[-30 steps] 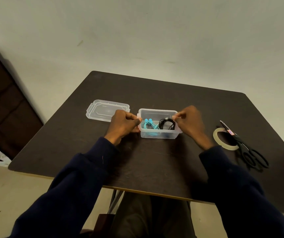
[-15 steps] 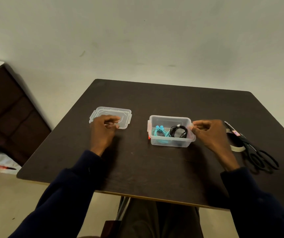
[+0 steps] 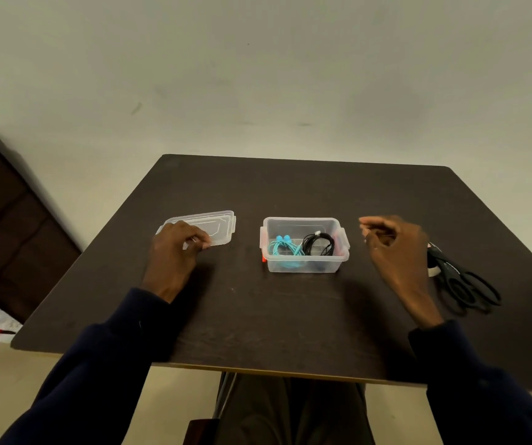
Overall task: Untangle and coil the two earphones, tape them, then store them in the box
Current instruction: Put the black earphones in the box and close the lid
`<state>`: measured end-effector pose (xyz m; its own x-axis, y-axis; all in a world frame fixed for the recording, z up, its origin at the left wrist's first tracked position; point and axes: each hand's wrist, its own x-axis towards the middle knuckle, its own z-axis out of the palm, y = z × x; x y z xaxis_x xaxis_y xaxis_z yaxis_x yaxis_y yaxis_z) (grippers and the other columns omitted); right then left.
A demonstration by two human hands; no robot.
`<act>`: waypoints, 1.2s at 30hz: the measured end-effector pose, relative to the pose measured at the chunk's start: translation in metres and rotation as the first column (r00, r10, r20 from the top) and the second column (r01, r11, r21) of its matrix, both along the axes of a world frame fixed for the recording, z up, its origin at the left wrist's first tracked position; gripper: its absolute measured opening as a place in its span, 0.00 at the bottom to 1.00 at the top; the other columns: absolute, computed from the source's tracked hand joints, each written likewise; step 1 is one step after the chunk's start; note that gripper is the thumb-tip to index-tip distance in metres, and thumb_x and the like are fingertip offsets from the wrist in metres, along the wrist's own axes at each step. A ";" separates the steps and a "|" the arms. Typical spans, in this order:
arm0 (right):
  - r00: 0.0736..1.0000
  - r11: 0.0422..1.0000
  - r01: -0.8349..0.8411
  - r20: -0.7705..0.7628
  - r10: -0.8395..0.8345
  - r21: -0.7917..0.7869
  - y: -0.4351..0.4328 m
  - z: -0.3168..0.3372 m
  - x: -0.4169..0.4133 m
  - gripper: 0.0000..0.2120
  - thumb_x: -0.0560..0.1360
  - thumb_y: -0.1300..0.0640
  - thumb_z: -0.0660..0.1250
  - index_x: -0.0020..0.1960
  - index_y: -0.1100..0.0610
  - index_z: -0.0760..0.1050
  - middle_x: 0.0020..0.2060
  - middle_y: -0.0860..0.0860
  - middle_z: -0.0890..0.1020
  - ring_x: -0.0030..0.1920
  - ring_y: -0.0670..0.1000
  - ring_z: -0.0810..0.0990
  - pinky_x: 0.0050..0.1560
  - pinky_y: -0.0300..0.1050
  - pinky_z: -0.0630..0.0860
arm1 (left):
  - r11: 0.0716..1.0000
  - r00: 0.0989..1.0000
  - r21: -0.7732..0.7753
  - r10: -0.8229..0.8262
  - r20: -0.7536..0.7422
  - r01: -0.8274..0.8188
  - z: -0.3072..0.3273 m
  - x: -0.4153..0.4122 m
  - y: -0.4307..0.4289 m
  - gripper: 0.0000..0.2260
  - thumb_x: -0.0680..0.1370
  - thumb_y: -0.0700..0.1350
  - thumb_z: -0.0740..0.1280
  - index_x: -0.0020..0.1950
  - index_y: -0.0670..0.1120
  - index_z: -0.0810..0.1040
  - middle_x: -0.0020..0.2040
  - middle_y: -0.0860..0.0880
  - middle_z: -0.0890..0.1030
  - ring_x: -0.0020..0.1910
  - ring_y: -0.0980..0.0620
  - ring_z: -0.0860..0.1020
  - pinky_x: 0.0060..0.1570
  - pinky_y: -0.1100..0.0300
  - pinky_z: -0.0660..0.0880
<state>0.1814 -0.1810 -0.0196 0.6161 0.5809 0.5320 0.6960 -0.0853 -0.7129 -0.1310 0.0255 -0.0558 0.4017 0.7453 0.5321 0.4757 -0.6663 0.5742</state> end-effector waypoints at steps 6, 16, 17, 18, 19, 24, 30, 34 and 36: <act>0.938 0.974 -0.223 0.277 0.208 0.026 -0.015 -0.008 -0.046 0.14 0.75 0.67 0.73 0.59 0.60 0.82 0.56 0.54 0.83 0.55 0.46 0.82 0.57 0.35 0.78 | 0.963 0.996 0.255 -0.089 -0.026 0.093 0.025 -0.013 -0.061 0.11 0.71 0.32 0.77 0.50 0.43 0.84 0.49 0.42 0.84 0.48 0.44 0.81 0.46 0.45 0.82; 0.795 0.902 -0.420 0.521 0.311 0.103 -0.014 -0.031 -0.108 0.16 0.76 0.60 0.68 0.63 0.59 0.73 0.52 0.62 0.85 0.58 0.51 0.78 0.67 0.42 0.74 | 0.888 0.919 0.270 -0.393 0.025 0.372 0.059 -0.010 -0.125 0.11 0.77 0.54 0.68 0.57 0.51 0.82 0.52 0.52 0.82 0.50 0.57 0.79 0.47 0.61 0.78; 0.799 0.909 -0.398 0.532 0.278 0.122 -0.018 -0.030 -0.103 0.14 0.77 0.59 0.67 0.62 0.60 0.72 0.50 0.62 0.85 0.57 0.52 0.79 0.68 0.37 0.71 | 0.893 0.925 0.281 -0.377 0.041 0.351 0.060 -0.007 -0.125 0.14 0.78 0.56 0.67 0.59 0.51 0.80 0.53 0.52 0.82 0.51 0.56 0.80 0.48 0.60 0.79; 0.808 0.917 -0.376 0.533 0.252 0.136 -0.022 -0.028 -0.097 0.13 0.79 0.57 0.66 0.61 0.60 0.72 0.49 0.62 0.85 0.56 0.51 0.78 0.69 0.32 0.69 | 0.905 0.937 0.287 -0.344 0.057 0.315 0.059 -0.004 -0.123 0.17 0.78 0.59 0.67 0.62 0.51 0.80 0.55 0.50 0.83 0.53 0.54 0.80 0.50 0.59 0.80; 0.825 0.923 -0.352 0.518 0.227 0.156 -0.026 -0.027 -0.090 0.11 0.81 0.56 0.65 0.60 0.61 0.73 0.49 0.61 0.85 0.55 0.50 0.79 0.69 0.29 0.67 | 0.920 0.950 0.282 -0.302 0.075 0.271 0.057 -0.002 -0.120 0.21 0.76 0.60 0.69 0.63 0.50 0.80 0.58 0.48 0.82 0.56 0.52 0.80 0.53 0.59 0.79; 0.926 0.955 -0.229 0.346 0.153 0.191 -0.043 -0.007 -0.062 0.10 0.76 0.63 0.73 0.56 0.58 0.80 0.52 0.50 0.82 0.52 0.42 0.80 0.59 0.29 0.73 | 0.972 0.961 -0.050 -0.220 0.165 0.231 0.039 0.011 -0.100 0.33 0.68 0.57 0.79 0.70 0.48 0.76 0.68 0.51 0.76 0.68 0.58 0.74 0.68 0.66 0.70; 0.964 0.974 -0.160 0.239 0.119 0.161 -0.041 0.001 -0.047 0.11 0.72 0.63 0.77 0.54 0.60 0.84 0.49 0.52 0.86 0.50 0.45 0.84 0.57 0.37 0.77 | 0.894 0.880 -0.340 -0.113 0.462 0.293 0.018 0.033 -0.087 0.12 0.74 0.38 0.75 0.58 0.41 0.83 0.54 0.50 0.86 0.54 0.54 0.84 0.58 0.55 0.80; 0.975 0.977 -0.153 0.182 0.125 0.148 -0.038 0.006 -0.044 0.16 0.72 0.60 0.77 0.58 0.62 0.83 0.51 0.52 0.86 0.51 0.46 0.85 0.56 0.35 0.78 | 0.908 0.885 -0.290 -0.155 0.440 0.304 0.024 0.047 -0.091 0.11 0.76 0.38 0.73 0.58 0.42 0.82 0.55 0.52 0.84 0.54 0.57 0.84 0.56 0.63 0.80; 0.983 0.975 -0.155 0.120 0.137 0.158 -0.037 0.010 -0.043 0.20 0.71 0.59 0.78 0.62 0.61 0.82 0.50 0.50 0.86 0.49 0.45 0.85 0.55 0.37 0.79 | 0.928 0.882 -0.238 -0.159 0.444 0.287 0.025 0.050 -0.093 0.11 0.77 0.38 0.73 0.59 0.42 0.82 0.55 0.53 0.84 0.54 0.59 0.83 0.54 0.66 0.79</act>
